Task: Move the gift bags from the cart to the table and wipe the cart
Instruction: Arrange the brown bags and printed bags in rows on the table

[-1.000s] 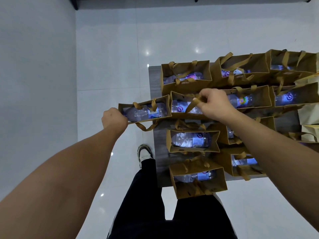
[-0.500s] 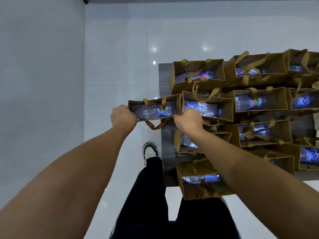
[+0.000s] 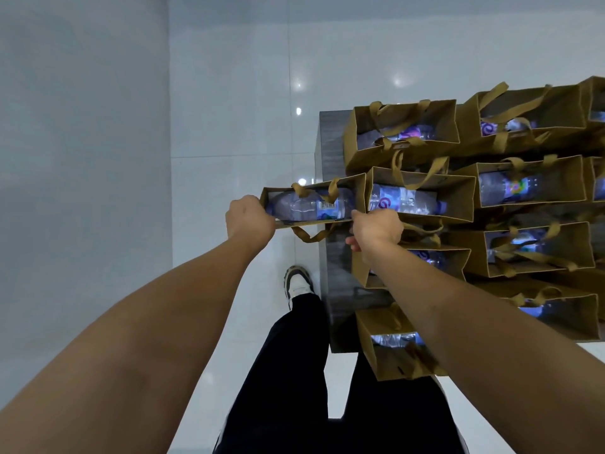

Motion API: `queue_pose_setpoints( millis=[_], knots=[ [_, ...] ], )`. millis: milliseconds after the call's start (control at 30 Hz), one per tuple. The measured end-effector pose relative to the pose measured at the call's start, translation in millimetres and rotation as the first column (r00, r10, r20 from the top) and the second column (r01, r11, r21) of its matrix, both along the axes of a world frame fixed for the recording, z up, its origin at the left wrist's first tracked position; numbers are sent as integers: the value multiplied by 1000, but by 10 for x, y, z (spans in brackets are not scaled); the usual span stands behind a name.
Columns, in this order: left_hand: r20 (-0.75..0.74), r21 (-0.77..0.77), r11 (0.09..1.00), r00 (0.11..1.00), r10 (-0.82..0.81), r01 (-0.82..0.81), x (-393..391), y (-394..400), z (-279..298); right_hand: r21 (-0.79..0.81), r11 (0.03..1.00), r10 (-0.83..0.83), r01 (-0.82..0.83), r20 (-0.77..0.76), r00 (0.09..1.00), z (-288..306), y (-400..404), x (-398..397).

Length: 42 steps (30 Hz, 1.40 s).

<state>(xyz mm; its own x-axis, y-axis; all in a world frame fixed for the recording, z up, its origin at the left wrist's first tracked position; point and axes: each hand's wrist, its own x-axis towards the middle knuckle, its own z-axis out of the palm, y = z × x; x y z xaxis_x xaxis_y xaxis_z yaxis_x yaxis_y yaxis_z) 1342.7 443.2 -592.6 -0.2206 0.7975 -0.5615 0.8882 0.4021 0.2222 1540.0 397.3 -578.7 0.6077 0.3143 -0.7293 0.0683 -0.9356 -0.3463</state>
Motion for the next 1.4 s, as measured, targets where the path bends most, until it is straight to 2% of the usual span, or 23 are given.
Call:
queue_pose_setpoints(
  millis=[133,300,500,633,767,867,1000,1133,1300,1400],
  knots=[
    [-33,19,999,999,-38,38,-115,28,78,25,1000,15,-17,50,999,-47,-12,-144],
    [-80,62,997,996,-50,55,-329,119,292,139,987,68,-76,59,996,52,-47,-372],
    [-102,168,984,994,-45,61,-348,216,873,259,959,102,-117,74,992,521,56,-374],
    [-35,297,952,998,-60,68,-68,343,1350,377,922,28,-84,153,988,993,121,-85],
    [-20,437,890,990,-139,134,612,449,1707,460,888,-99,2,188,977,1445,-63,500],
    [-25,526,815,962,-272,244,1339,424,1925,518,850,-236,96,211,949,1747,-327,1079],
    [62,598,735,896,-440,320,2371,136,2111,540,829,-346,145,293,891,2019,-728,2034],
    [103,578,713,831,-546,397,3454,-245,2160,552,806,-441,213,321,838,2125,-1115,3109],
    [87,447,738,796,-599,506,4661,-789,1931,457,874,-377,164,426,822,1796,-1505,4475],
    [135,342,789,804,-579,510,5185,-1061,1606,376,917,-307,135,446,841,1435,-1729,5044]
  ],
)
